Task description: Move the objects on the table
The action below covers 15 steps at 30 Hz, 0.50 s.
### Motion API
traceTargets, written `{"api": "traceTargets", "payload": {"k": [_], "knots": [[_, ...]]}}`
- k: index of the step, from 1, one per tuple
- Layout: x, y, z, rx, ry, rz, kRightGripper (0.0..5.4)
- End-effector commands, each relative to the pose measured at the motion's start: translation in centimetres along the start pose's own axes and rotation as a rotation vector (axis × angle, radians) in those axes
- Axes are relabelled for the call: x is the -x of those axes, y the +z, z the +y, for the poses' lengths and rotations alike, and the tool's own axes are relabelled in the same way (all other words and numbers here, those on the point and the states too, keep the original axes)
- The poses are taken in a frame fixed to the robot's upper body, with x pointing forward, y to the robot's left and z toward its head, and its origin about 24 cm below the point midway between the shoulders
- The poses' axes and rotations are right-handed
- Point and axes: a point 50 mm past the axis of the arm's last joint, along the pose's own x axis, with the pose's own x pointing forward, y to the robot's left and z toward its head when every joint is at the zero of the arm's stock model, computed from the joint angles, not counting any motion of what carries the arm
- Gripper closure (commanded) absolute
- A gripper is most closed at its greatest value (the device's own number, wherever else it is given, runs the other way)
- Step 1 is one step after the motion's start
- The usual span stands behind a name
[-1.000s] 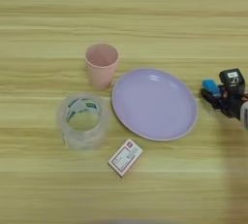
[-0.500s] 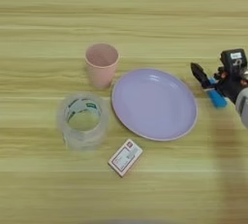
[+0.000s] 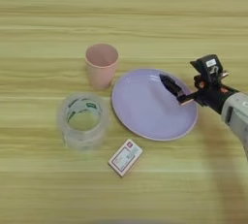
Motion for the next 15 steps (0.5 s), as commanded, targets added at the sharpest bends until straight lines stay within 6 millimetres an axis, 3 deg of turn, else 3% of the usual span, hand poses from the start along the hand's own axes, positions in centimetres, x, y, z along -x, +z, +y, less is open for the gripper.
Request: {"api": "traceTargets", "payload": {"k": [1,15], "knots": [[-0.1,2.1,0.7,0.083,0.049,-0.063,0.03],[-1.4,0.2,2.7,0.049,0.15,0.041,0.03]]}}
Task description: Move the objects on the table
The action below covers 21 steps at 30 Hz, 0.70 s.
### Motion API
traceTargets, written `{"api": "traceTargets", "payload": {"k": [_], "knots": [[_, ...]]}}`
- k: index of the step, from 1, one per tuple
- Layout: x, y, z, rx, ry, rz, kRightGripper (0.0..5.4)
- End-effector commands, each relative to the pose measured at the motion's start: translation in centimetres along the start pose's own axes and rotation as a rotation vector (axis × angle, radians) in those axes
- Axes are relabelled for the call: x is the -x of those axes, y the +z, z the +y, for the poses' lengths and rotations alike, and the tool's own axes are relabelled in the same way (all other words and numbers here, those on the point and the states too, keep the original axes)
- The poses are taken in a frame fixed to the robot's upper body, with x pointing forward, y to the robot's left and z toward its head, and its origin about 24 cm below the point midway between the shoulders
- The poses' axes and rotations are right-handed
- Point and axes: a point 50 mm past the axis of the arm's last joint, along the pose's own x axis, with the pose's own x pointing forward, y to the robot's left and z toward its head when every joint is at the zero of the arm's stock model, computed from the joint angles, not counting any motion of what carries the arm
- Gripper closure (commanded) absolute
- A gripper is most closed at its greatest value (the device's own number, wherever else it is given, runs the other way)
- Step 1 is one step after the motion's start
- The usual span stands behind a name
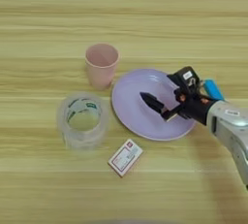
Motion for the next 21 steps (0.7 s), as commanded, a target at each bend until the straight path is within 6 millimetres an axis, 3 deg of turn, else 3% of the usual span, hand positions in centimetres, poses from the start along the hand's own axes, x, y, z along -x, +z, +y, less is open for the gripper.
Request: {"api": "traceTargets", "payload": {"k": [1,8,21], "knots": [[-0.4,1.6,-0.4,0.037,-0.014,-0.035,0.03],[-1.4,0.2,-1.0,-0.016,-0.045,0.062,0.03],[-2.4,-1.0,-4.7,0.007,-0.263,0.113,0.03]]}}
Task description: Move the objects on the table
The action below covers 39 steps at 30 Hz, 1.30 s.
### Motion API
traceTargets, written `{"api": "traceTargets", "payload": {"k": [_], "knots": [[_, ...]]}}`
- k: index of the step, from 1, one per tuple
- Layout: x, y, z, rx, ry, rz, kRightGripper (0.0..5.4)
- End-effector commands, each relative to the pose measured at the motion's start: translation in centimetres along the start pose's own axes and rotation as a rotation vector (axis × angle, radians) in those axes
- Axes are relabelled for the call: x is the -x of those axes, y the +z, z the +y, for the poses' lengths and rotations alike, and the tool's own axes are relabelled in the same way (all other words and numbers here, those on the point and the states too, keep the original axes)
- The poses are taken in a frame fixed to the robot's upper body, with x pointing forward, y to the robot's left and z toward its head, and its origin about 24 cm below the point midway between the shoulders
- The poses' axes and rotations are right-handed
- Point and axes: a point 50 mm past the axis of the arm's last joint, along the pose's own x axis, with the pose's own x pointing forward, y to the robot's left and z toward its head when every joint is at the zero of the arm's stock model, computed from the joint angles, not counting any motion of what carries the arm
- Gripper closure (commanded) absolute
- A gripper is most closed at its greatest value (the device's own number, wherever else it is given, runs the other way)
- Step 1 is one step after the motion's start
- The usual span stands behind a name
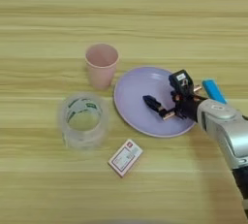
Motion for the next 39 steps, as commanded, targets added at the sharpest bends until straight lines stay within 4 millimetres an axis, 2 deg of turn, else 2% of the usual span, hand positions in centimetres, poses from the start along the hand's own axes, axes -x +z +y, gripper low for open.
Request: {"api": "traceTargets", "payload": {"k": [1,10,15,23,29,36,39], "knots": [[-0.2,1.2,-2.0,0.037,-0.105,-0.026,0.03],[-1.4,1.6,-3.5,0.017,-0.13,-0.037,0.03],[-1.6,2.1,-3.2,0.018,-0.1,-0.082,0.03],[1.0,4.8,-1.9,0.076,-0.05,-0.266,0.03],[3.1,6.2,-1.7,0.103,-0.044,-0.352,0.03],[6.1,6.0,-1.9,0.103,0.02,-0.342,0.03],[8.1,5.2,-1.6,0.156,0.153,-0.277,0.03]]}}
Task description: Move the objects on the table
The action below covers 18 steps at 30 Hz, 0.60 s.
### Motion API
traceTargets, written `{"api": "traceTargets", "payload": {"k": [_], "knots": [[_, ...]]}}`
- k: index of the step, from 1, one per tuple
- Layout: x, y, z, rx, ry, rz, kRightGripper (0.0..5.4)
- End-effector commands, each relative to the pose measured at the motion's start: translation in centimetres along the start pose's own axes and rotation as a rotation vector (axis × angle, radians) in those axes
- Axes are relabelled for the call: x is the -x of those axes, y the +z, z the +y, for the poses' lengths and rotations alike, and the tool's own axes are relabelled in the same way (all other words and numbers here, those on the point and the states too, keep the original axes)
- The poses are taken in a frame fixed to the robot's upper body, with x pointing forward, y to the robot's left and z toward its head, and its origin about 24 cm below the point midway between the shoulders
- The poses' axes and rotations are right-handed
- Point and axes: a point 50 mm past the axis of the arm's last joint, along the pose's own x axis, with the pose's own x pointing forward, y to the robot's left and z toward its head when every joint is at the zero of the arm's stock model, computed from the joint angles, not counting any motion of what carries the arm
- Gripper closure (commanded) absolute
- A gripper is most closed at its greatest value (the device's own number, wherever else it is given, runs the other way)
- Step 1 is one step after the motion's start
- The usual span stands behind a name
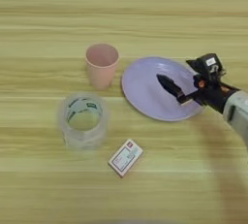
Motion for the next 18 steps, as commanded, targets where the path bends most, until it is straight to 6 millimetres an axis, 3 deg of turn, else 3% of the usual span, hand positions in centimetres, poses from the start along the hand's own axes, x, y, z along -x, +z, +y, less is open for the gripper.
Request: {"api": "traceTargets", "payload": {"k": [1,5,11,18], "knots": [[2.5,2.3,0.0,0.115,0.138,-0.018,0.03],[4.3,2.3,0.2,0.15,0.288,-0.002,0.03],[5.0,2.3,1.7,0.145,0.477,-0.044,0.03],[4.1,1.5,3.4,0.09,0.643,-0.044,0.03]]}}
